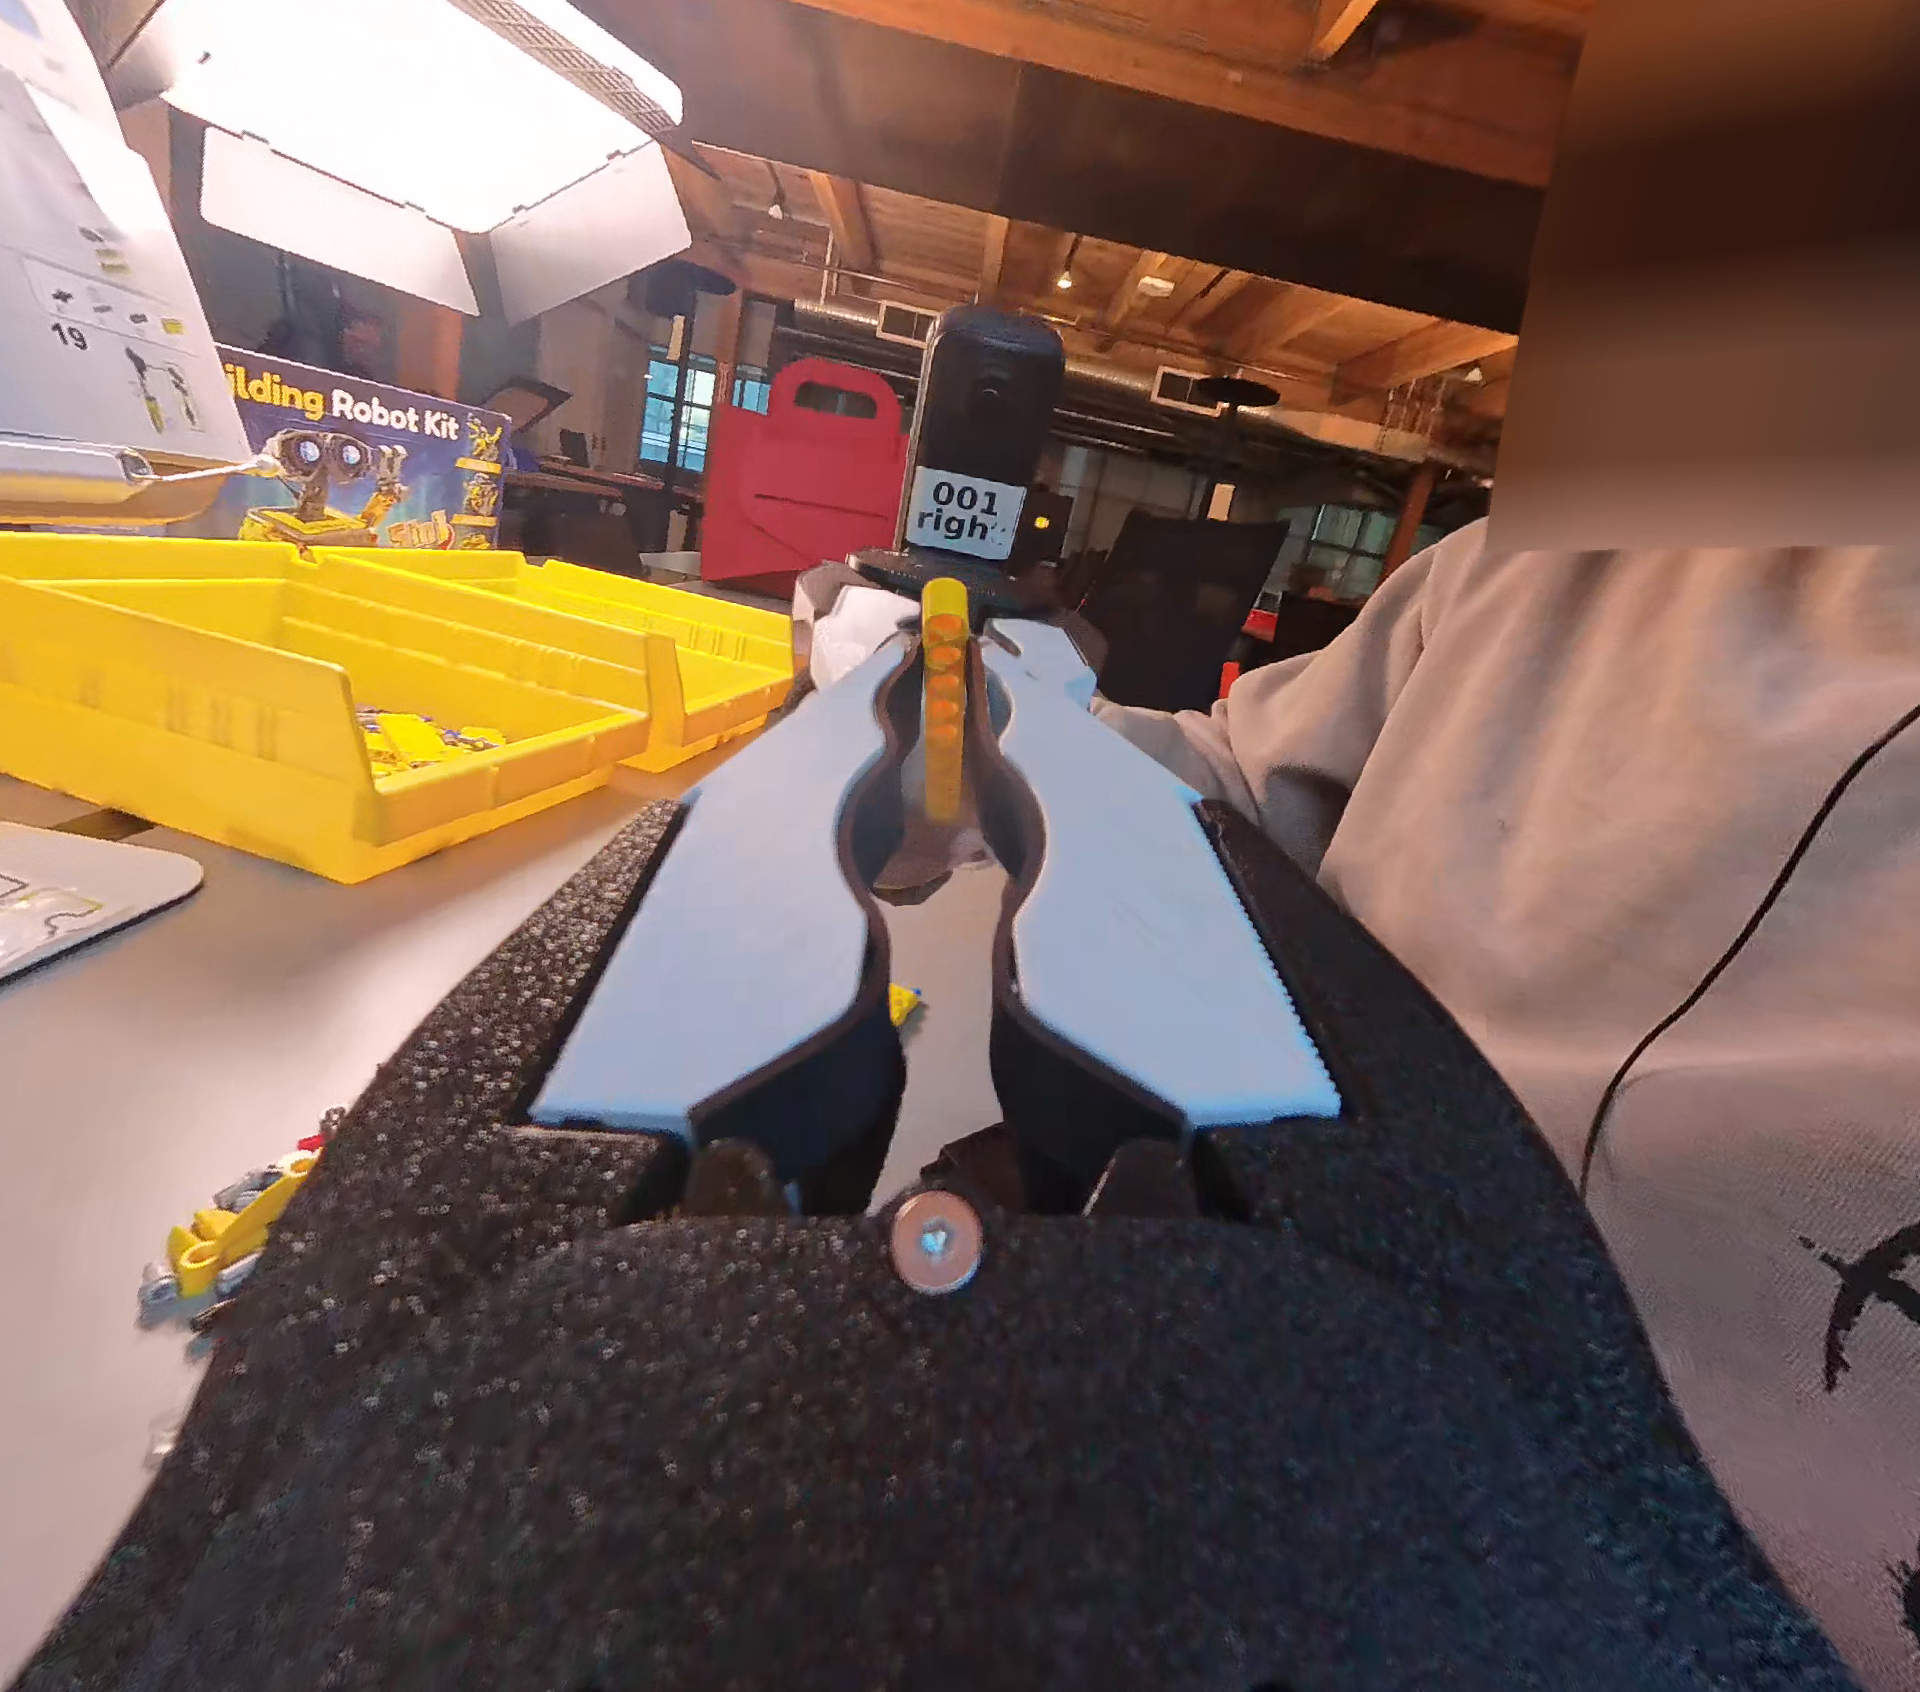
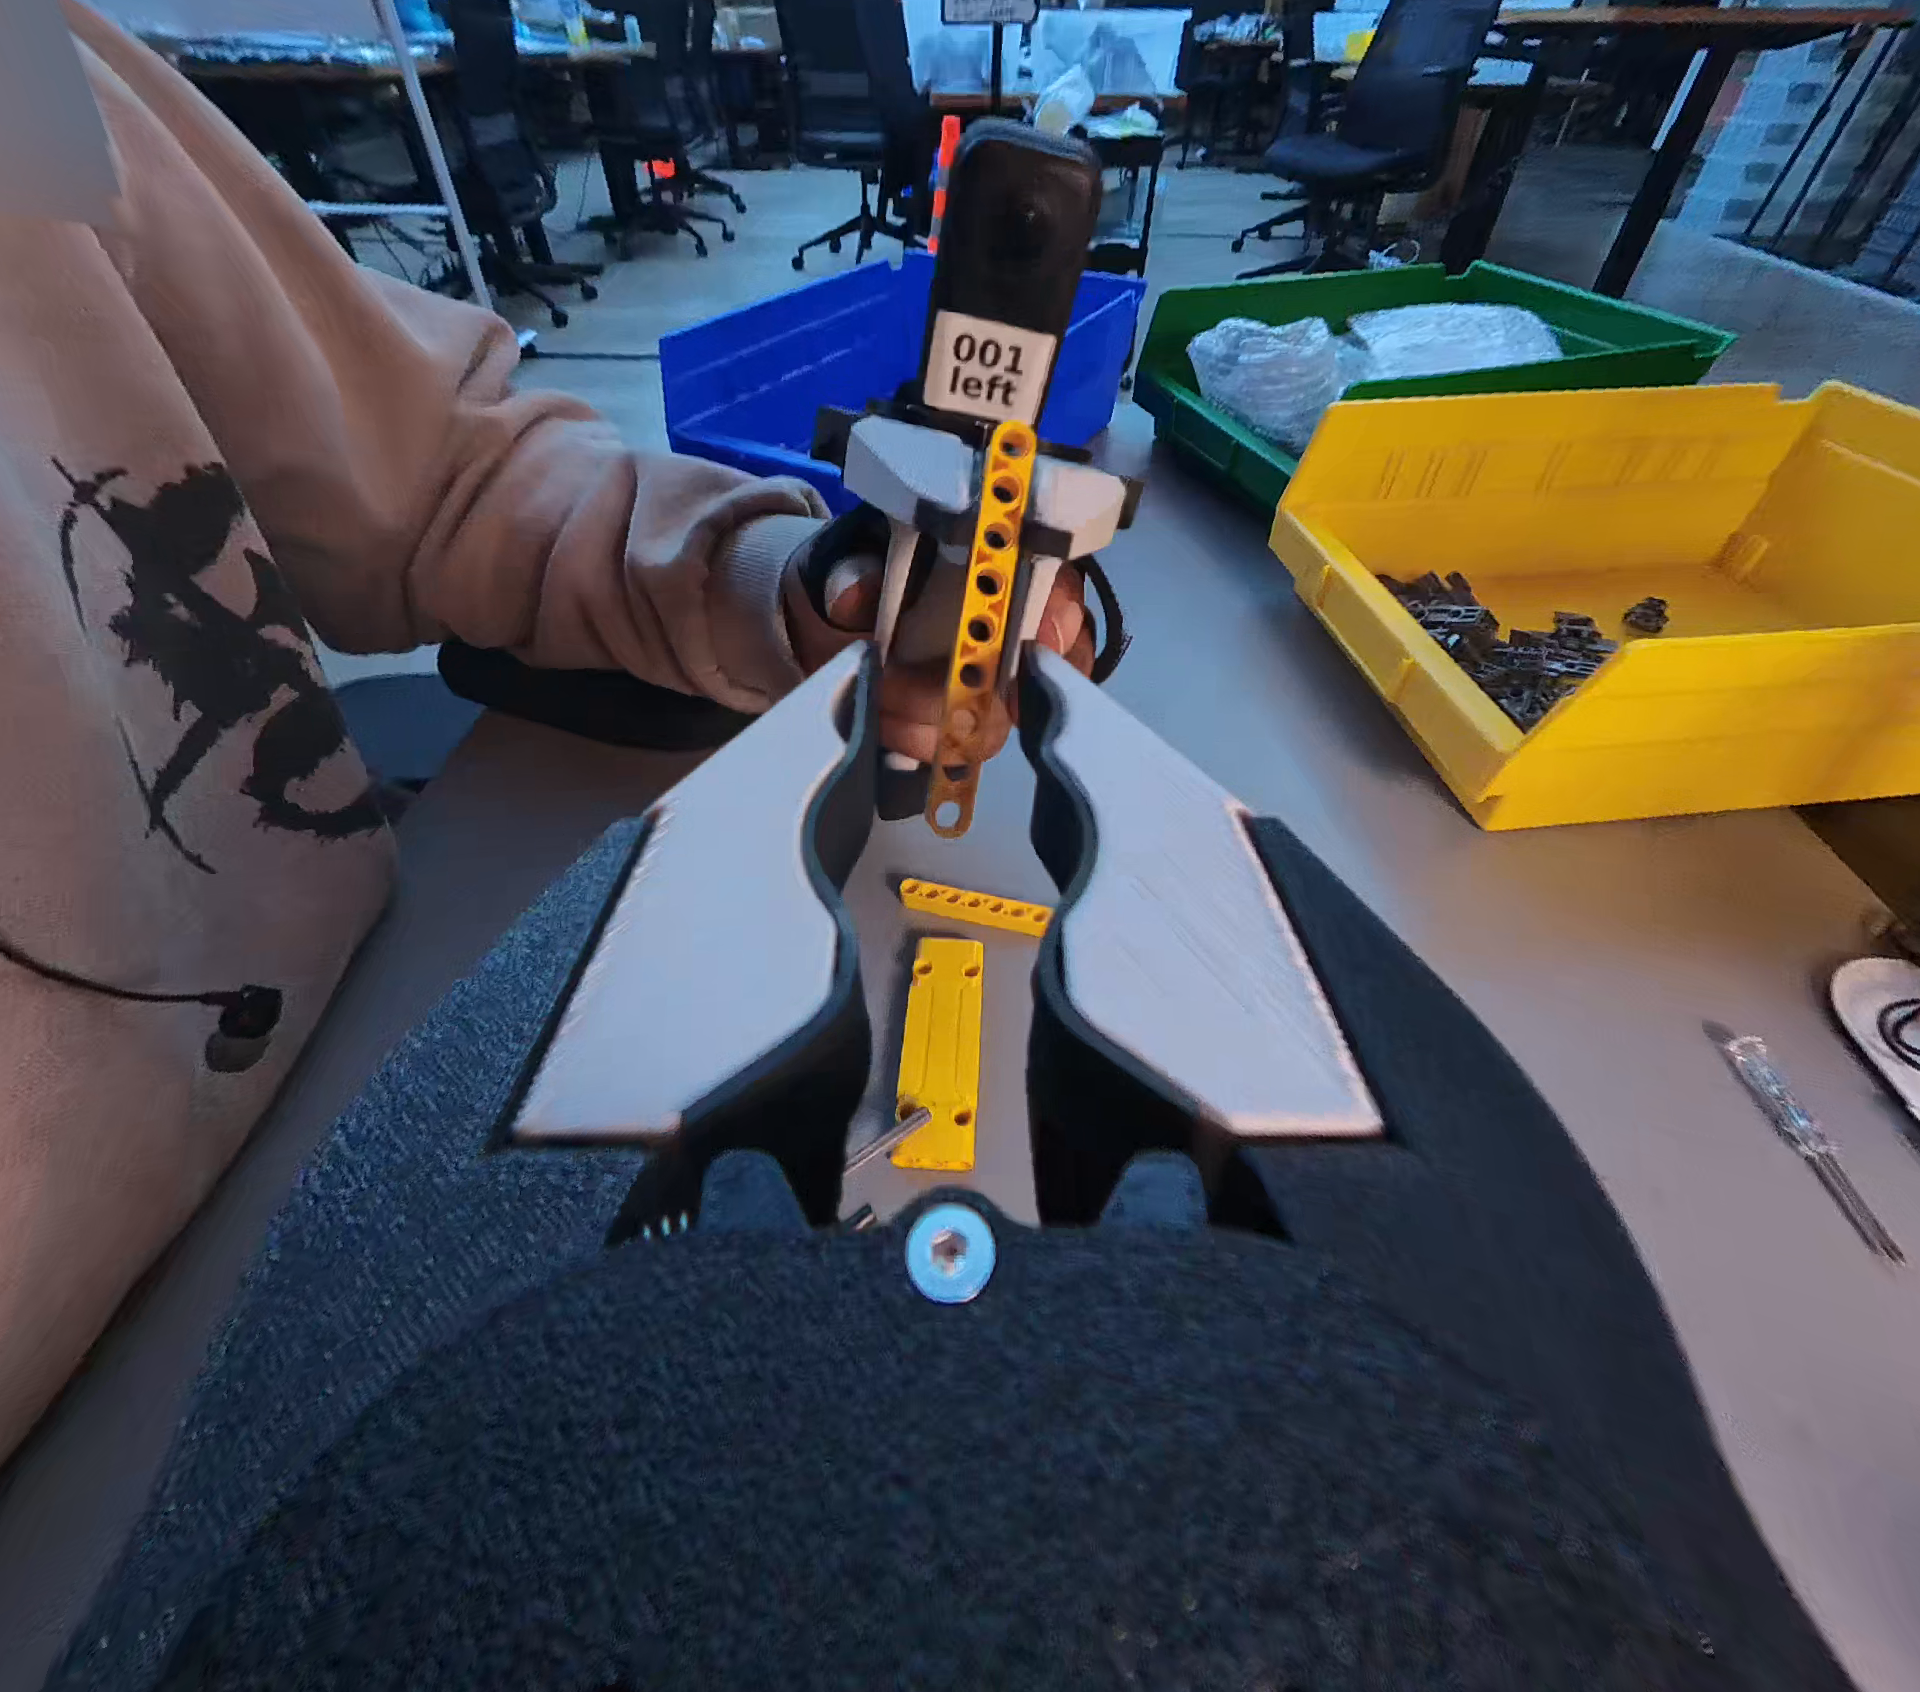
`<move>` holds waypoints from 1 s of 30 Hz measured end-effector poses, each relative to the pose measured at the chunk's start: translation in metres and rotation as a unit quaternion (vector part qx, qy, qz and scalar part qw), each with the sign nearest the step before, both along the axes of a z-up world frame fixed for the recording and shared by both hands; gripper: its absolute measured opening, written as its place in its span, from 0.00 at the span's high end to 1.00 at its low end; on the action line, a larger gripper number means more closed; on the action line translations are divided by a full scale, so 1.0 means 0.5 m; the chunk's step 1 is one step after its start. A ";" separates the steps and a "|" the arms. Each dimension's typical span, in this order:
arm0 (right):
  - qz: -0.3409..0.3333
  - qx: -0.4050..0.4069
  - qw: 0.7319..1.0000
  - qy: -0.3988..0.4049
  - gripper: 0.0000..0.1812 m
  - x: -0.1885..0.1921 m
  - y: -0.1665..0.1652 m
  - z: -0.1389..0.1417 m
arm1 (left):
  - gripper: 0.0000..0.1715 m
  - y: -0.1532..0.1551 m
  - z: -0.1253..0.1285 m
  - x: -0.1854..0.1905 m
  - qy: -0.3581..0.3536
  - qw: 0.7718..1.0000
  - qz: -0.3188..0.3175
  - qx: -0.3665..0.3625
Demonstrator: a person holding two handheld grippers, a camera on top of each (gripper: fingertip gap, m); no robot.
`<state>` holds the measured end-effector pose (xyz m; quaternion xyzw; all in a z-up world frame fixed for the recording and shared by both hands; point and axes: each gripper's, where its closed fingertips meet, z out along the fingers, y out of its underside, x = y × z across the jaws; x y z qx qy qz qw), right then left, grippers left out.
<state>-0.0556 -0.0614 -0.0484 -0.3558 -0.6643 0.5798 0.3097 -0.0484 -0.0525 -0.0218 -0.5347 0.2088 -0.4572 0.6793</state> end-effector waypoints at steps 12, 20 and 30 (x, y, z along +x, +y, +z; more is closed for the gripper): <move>-0.116 0.112 0.987 -0.017 0.96 0.018 0.149 -0.009 | 0.82 0.054 -0.048 -0.053 0.111 0.984 0.123 -0.060; -0.483 0.195 0.836 -0.172 0.96 0.174 0.679 -0.125 | 0.63 0.061 -0.146 -0.167 0.231 0.926 0.227 -0.193; -0.446 0.220 0.851 -0.171 0.73 0.140 0.687 -0.140 | 0.62 0.039 -0.261 -0.162 0.297 0.892 0.195 -0.278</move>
